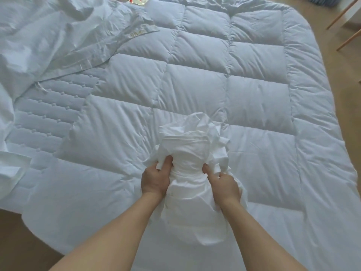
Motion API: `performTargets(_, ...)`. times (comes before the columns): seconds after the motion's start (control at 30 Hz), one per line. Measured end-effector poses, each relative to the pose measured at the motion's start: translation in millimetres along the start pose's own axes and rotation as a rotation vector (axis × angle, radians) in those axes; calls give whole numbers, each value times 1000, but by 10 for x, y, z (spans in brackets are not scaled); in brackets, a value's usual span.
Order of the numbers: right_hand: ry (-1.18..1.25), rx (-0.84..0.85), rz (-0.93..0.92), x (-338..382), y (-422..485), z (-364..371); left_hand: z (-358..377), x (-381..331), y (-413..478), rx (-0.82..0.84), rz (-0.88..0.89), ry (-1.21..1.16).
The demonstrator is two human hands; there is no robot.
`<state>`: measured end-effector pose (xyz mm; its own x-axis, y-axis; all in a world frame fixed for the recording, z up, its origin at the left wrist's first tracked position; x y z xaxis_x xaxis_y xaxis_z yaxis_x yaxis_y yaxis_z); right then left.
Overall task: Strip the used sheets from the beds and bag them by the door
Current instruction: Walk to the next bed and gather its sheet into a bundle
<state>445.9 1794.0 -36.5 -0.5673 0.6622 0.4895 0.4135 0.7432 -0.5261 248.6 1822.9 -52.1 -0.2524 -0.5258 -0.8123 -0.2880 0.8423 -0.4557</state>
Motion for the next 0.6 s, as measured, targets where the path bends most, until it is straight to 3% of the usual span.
performTargets(0.07,-32,-298,-104,112,-72,-27,24,-61,3,7,27,100)
performTargets(0.13,196,-527,-412,265,-232,-71,45,-77,-7,36,37,185)
performTargets(0.2,162,-555,-844,395,-318,-52,48,-78,-18,59,42,261)
performTargets(0.27,-119,-455,-1062,441,-286,26,42,-74,0,97,55,296)
performTargets(0.3,-222,-376,-1037,440,-223,57,43,-81,21,116,62,316)
performTargets(0.4,-355,-105,-718,395,57,123,63,-106,101,114,36,381)
performTargets(0.5,-389,65,-468,295,309,206,103,-132,167,-31,45,515)
performTargets(0.53,-382,93,-422,266,368,232,108,-162,167,-125,107,530)
performTargets(0.6,-382,122,-377,220,429,279,136,-247,142,-264,392,597)
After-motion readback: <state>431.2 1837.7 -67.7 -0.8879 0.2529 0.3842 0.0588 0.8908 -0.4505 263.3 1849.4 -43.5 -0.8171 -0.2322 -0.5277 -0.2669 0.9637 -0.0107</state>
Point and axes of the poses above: each hand's wrist, its own y-axis towards the middle knuckle, its own z-axis out of the palm, x = y × z, the point moved 2 cm from there along y, towards the middle knuckle, and after that the axes turned 3 degrees about x, right-handed, at the moved point
